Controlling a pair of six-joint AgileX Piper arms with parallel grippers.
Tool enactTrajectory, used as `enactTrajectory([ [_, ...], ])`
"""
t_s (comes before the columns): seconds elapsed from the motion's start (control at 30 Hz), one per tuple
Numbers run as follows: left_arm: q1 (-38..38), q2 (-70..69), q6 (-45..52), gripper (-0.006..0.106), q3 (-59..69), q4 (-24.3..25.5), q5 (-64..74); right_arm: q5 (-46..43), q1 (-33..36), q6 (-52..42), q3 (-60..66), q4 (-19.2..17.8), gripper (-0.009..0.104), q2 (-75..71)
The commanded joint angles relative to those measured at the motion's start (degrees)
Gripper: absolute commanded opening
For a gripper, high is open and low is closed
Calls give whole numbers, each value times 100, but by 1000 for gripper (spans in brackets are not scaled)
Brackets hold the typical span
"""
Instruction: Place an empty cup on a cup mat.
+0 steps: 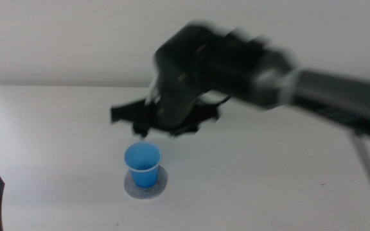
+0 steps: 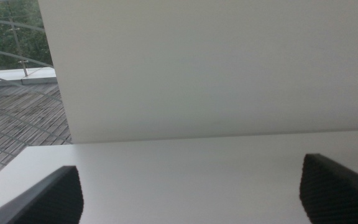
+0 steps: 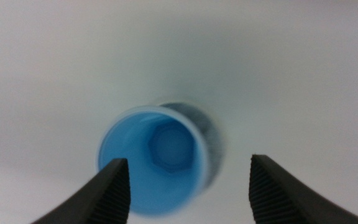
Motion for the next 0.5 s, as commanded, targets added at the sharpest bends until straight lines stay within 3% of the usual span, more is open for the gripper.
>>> enactTrajectory([
  [0.0, -48, -233, 0, 94, 235, 0, -67, 173, -52, -107, 380, -446, 57, -704],
  [0.1, -48, -233, 0, 94, 235, 0, -67, 46, -234, -421, 1279, -786, 57, -1685],
  [0.33, -48, -233, 0, 94, 235, 0, -67, -1257, -1254, -1726, 4418, -809, 58, -4552],
  [0.47, -48, -233, 0, 94, 235, 0, -67, -2142, -2243, -1981, 6221, -809, 74, -6439],
])
